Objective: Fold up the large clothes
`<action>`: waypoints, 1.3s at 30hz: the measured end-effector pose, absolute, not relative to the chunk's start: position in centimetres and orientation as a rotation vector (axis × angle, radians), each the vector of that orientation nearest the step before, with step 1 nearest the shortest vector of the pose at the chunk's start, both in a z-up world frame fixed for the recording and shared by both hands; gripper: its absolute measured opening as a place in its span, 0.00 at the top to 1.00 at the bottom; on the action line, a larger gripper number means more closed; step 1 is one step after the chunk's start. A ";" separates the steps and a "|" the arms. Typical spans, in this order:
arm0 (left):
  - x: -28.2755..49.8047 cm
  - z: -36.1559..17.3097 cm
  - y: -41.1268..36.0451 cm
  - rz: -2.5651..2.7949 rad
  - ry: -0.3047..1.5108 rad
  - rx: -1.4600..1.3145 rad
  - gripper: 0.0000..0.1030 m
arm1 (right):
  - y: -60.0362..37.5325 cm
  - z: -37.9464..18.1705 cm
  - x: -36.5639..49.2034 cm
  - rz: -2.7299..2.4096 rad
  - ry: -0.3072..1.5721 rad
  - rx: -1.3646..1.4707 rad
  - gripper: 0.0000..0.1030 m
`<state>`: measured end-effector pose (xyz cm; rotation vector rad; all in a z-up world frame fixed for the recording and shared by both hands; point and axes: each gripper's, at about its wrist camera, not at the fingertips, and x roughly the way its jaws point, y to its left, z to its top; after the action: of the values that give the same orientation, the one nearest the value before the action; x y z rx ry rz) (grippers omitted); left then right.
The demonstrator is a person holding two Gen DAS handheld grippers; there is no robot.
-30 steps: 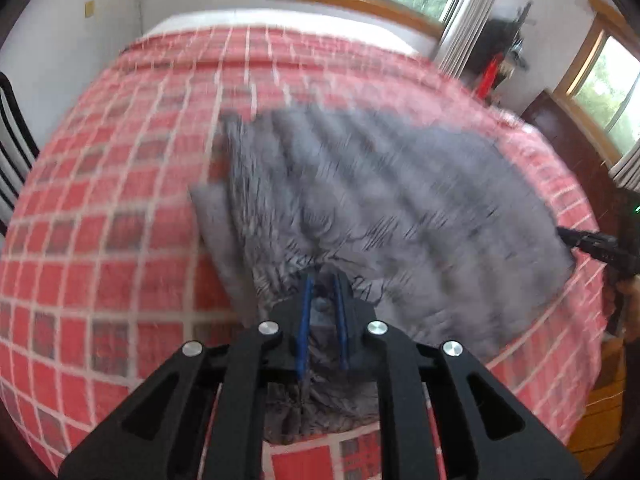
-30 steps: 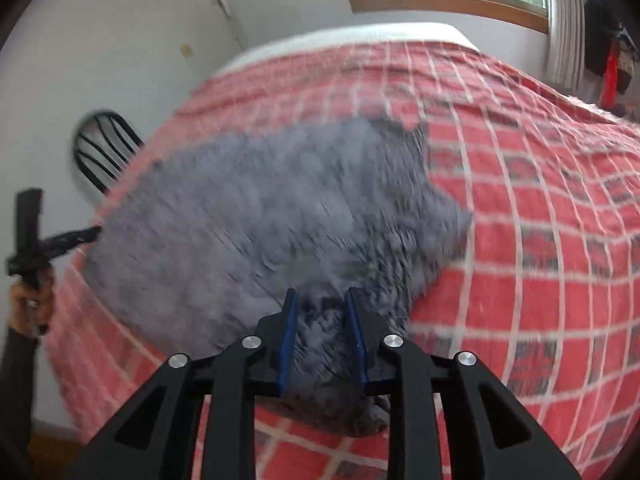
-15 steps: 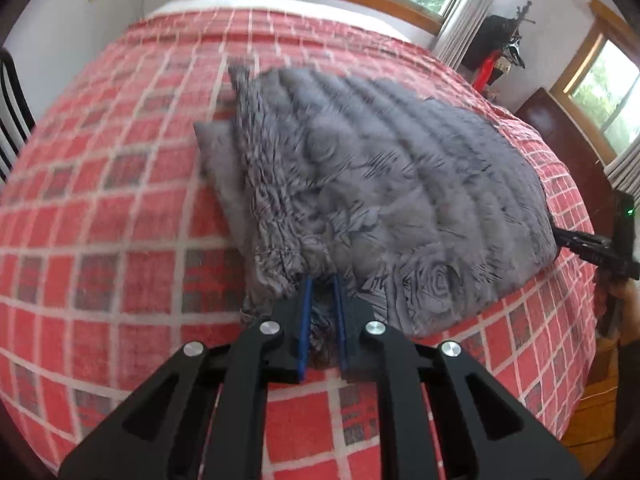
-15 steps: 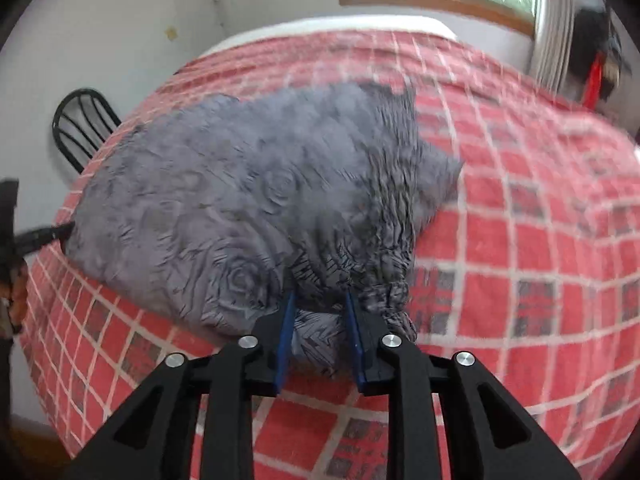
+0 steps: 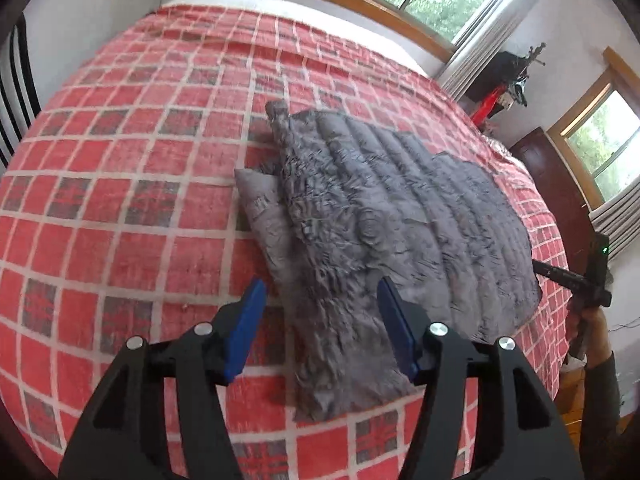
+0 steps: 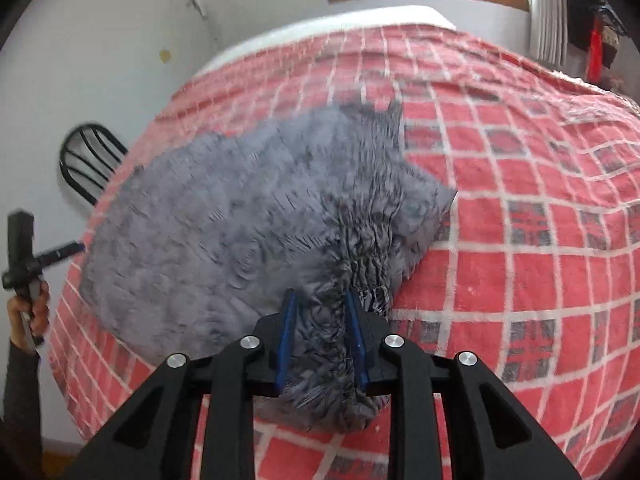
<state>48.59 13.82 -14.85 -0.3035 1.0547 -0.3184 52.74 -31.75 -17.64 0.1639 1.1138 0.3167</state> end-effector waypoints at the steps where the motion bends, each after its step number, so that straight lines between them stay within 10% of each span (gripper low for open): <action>1: 48.8 -15.4 14.2 -0.309 1.065 -0.308 0.42 | -31.6 -18.3 52.7 0.320 1.124 0.164 0.76; 11: 52.1 -19.2 14.1 -0.445 1.121 -0.462 0.28 | -32.0 -18.8 52.7 0.364 1.123 0.162 0.76; 20: 53.4 -19.0 14.0 -0.490 1.115 -0.578 0.79 | -32.2 -18.9 52.8 0.375 1.116 0.161 0.77; 39: 51.1 -2.4 0.3 -0.481 1.053 -0.292 0.87 | -32.6 -17.5 52.4 0.353 1.110 0.156 0.77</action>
<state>51.11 0.27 -2.44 -0.2925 1.0531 -0.4809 52.35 -32.61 -17.48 0.1556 1.1102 0.3528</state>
